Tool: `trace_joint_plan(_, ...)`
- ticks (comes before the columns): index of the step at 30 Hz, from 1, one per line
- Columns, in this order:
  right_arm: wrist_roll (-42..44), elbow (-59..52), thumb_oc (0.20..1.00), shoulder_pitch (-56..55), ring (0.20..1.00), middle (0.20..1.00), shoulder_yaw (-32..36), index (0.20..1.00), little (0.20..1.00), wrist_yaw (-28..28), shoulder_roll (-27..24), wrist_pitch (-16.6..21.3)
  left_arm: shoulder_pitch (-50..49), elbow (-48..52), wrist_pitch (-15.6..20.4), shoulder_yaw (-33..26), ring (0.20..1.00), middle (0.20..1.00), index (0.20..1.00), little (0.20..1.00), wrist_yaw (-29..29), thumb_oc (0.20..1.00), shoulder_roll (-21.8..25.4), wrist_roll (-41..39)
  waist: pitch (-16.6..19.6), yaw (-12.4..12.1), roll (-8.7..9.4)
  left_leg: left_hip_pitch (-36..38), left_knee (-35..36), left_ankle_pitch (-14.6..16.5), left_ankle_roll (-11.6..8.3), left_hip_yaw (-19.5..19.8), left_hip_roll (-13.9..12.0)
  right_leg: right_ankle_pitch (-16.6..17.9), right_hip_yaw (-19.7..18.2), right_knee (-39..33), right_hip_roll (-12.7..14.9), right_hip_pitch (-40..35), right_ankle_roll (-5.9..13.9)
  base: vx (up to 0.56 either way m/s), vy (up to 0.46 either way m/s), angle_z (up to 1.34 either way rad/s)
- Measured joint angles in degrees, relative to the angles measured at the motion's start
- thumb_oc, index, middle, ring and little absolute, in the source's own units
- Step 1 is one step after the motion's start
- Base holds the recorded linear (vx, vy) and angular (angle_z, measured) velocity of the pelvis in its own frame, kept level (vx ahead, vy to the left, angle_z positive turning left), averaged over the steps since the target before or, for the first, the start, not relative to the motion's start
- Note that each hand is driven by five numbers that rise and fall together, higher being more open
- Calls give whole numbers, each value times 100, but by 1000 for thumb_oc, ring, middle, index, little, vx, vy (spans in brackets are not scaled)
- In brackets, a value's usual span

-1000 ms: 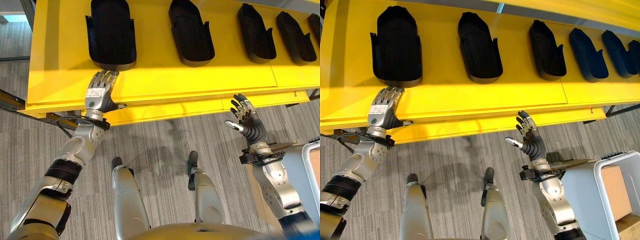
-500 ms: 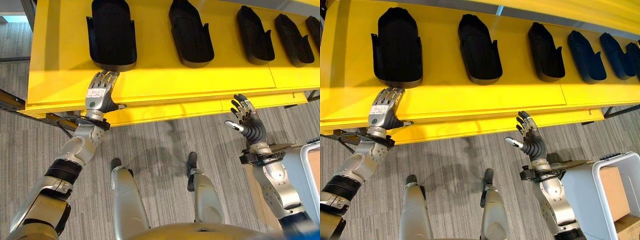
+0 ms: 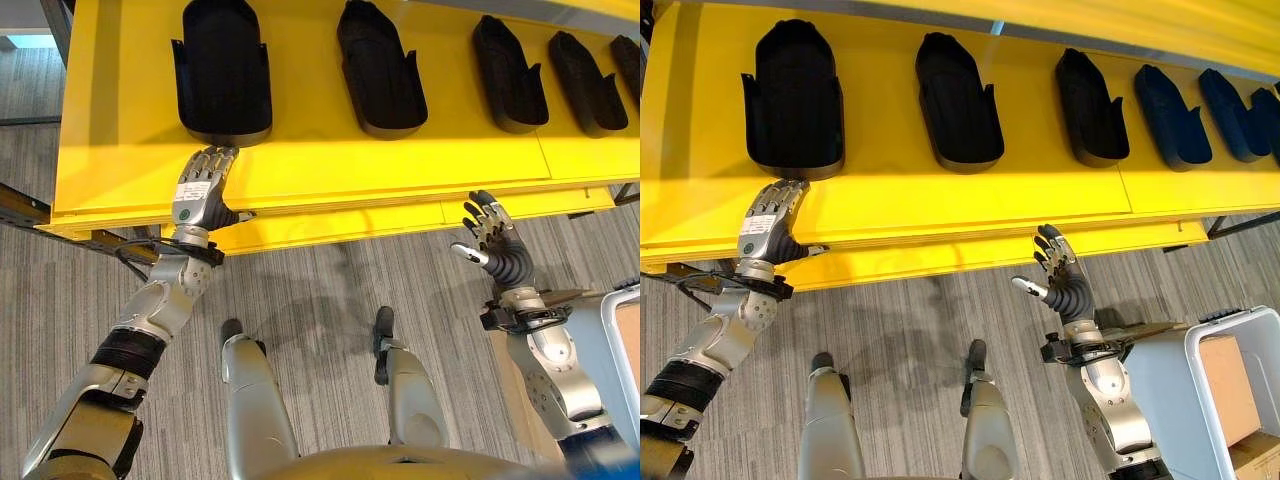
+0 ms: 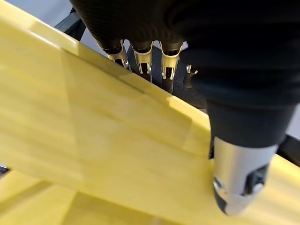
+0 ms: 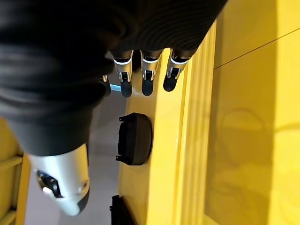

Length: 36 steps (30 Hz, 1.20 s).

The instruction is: Move parts from the plastic box to the shelf.

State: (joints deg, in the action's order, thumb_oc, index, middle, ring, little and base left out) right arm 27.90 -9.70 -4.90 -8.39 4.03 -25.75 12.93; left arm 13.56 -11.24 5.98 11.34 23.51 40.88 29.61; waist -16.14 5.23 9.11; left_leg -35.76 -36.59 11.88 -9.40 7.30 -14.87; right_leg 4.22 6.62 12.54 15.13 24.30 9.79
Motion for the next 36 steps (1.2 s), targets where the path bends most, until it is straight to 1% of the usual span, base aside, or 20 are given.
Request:
trace_joint_plan(3, 0, 1, 1000, 9, 1000, 1000, 5, 1000, 1000, -2, -1, -1, -670, 569, 218, -106, 1000, 1000, 1000, 1000, -389, 1000, 3, -437, -11, -29, -45, 232, 110, -2, -8, -29, -17, -13, 2, -2, -3, -169, 21, 22, -20, 1)
trace_joint_plan(4, 0, 2, 1000, 19, 1000, 1000, 5, 1000, 1000, -6, -5, -2, -857, 669, 350, -81, 1000, 1000, 1000, 1000, -587, 1000, -36, -741, -29, -85, -109, 331, 162, -1, -9, -30, -19, -32, 13, -14, -2, -272, 28, 22, -22, 4)
trace_joint_plan(5, 0, 2, 1000, 1, 1000, 1000, 9, 1000, 1000, -11, -7, -2, -849, 703, 387, -85, 1000, 1000, 1000, 1000, -683, 1000, -68, -894, -32, -77, -117, 362, 164, 0, -9, -31, -20, -34, 12, -15, -2, -292, 29, 38, -31, 3)
trace_joint_plan(7, -3, 24, 1000, 28, 1000, 1000, -3, 1000, 1000, -56, 2, -5, -1097, 871, 529, -154, 1000, 1000, 1000, 1000, -1006, 1000, -168, -1634, -80, -124, -188, 468, 207, 6, -6, -31, -28, -73, 41, -53, 0, -415, 49, 50, -43, 4)
trace_joint_plan(10, -7, 118, 1000, -52, 1000, 1000, -45, 1000, 1000, -105, 1, -8, -1610, 1053, 732, -216, 1000, 1000, 1000, 1000, -1533, 1000, -407, -3258, -140, -162, -270, 839, 366, -3, -10, -26, -13, -78, 111, -214, 8, -822, 51, 45, -38, 9)
trace_joint_plan(11, -8, 204, 1000, -87, 1000, 1000, -87, 1000, 1000, -104, 0, -8, -1814, 1050, 750, -144, 1000, 1000, 1000, 1000, -1801, 1000, -508, -4045, -160, -179, -304, 1022, 472, -19, -4, -24, -11, -75, 170, -303, 12, -1040, 47, 67, -60, 14)
trace_joint_plan(13, -12, 279, 1000, -207, 1000, 1000, -138, 1000, 1000, -112, 4, -5, -2105, 1043, 755, -41, 1000, 1000, 1000, 1000, -2167, 1000, -835, -5276, -176, -210, -345, 1262, 643, -52, -15, -11, -9, -86, 247, -406, 19, -1288, 63, 51, -42, 14)
trace_joint_plan(14, -11, 392, 1000, -282, 1000, 1000, -144, 1000, 1000, -112, 31, -6, -2273, 1014, 742, -27, 1000, 1000, 1000, 1000, -2369, 1000, -1115, -6007, -178, -250, -355, 1420, 784, -104, -25, -12, -6, -72, 298, -526, 15, -1456, 48, 55, -38, 14)
trace_joint_plan(15, -11, 449, 1000, -355, 1000, 1000, -138, 1000, 1000, -109, 32, -10, -2383, 1014, 737, 8, 1000, 1000, 1000, 1000, -2486, 1000, -1281, -6399, -174, -275, -357, 1515, 877, -144, -45, -1, -5, -59, 321, -568, 9, -1538, 64, 72, -55, 20)
trace_joint_plan(16, -11, 447, 1000, -447, 1000, 1000, -130, 1000, 1000, -112, 68, -12, -2517, 1008, 681, -10, 1000, 1000, 1000, 1000, -2720, 1000, -1360, -7025, -167, -290, -359, 1671, 1124, -264, -92, 21, -8, -15, 407, -715, -12, -1697, 58, 76, -40, 17)
trace_joint_plan(19, -12, 444, 1000, -551, 1000, 1000, -127, 1000, 1000, -150, 71, -16, -2662, 1015, 667, -50, 1000, 1000, 1000, 1000, -2845, 1000, -1319, -7341, -129, -283, -392, 1898, 1356, -333, -151, 19, -7, 17, 475, -871, -11, -1922, 65, 82, -13, 10)
trace_joint_plan(22, -45, 446, 1000, -806, 1000, 1000, -126, 1000, 1000, -247, 114, -47, -2801, 1015, 671, -134, 1000, 1000, 1000, 1000, -2936, 1000, -1353, -7380, 274, -290, -385, 2265, 1755, -428, -193, -43, -11, 54, 543, -1169, -22, -2255, 58, 73, 11, 4)
trace_joint_plan(25, -107, 459, 1000, -951, 1000, 1000, -131, 1000, 1000, -303, 122, -99, -2937, 983, 674, -203, 1000, 1000, 1000, 1000, -2952, 1000, -1368, -7381, 703, -277, -390, 2419, 2001, -487, -225, -91, -23, 77, 540, -1270, -36, -2308, 92, 84, 17, -6)
trace_joint_plan(26, -134, 469, 1000, -959, 1000, 1000, -132, 1000, 1000, -355, 124, -164, -2983, 976, 667, -267, 1000, 1000, 1000, 1000, -2956, 1000, -1397, -7367, 819, -274, -365, 2626, 2204, -593, -288, -173, -28, 115, 520, -1342, -29, -2420, 137, 39, 15, -10)
trace_joint_plan(29, -178, 533, 1000, -1078, 1000, 1000, -153, 1000, 1000, -398, 132, -198, -3099, 908, 668, -358, 1000, 1000, 1000, 1000, -2972, 1000, -1555, -7348, 1243, -248, -336, 2997, 2708, -752, -299, -342, -76, 112, 513, -1476, -37, -2565, 134, 40, 23, -8)
trace_joint_plan(32, -183, 687, 1000, -1081, 1000, 1000, -232, 1000, 1000, -418, 170, -233, -3157, 859, 661, -344, 1000, 1000, 1000, 1000, -2973, 1000, -1617, -7348, 1476, -226, -326, 3239, 3102, -917, -297, -401, -87, 117, 490, -1556, -50, -2622, 134, 8, 12, -7)
trace_joint_plan(33, -183, 714, 1000, -1080, 1000, 1000, -313, 1000, 1000, -430, 180, -256, -3158, 770, 662, -345, 1000, 1000, 1000, 1000, -2975, 1000, -1670, -7347, 1542, -204, -364, 3377, 3350, -1033, -306, -479, -104, 119, 488, -1624, -55, -2682, 121, -3, 2, -7)
trace_joint_plan(34, -183, 716, 1000, -1079, 1000, 1000, -353, 1000, 1000, -442, 179, -259, -3159, 719, 659, -346, 1000, 1000, 1000, 1000, -2970, 1000, -1706, -7347, 1603, -180, -323, 3452, 3435, -1083, -312, -520, -109, 133, 478, -1662, -57, -2695, 119, 1, 8, -11)
trace_joint_plan(35, -183, 733, 1000, -1079, 1000, 1000, -407, 1000, 1000, -495, 194, -269, -3184, 645, 605, -340, 1000, 1000, 1000, 1000, -2971, 1000, -1784, -7346, 1702, -162, -369, 3550, 3688, -1235, -315, -575, -115, 200, 469, -1772, -69, -2706, 108, 5, 10, -12)
trace_joint_plan(36, -183, 733, 1000, -1072, 1000, 1000, -407, 1000, 1000, -495, 193, -269, -3181, 645, 596, -340, 1000, 1000, 1000, 1000, -2971, 1000, -1784, -7346, 1704, -168, -361, 3578, 3759, -1277, -316, -602, -119, 215, 459, -1781, -71, -2699, 111, 14, 10, -8)
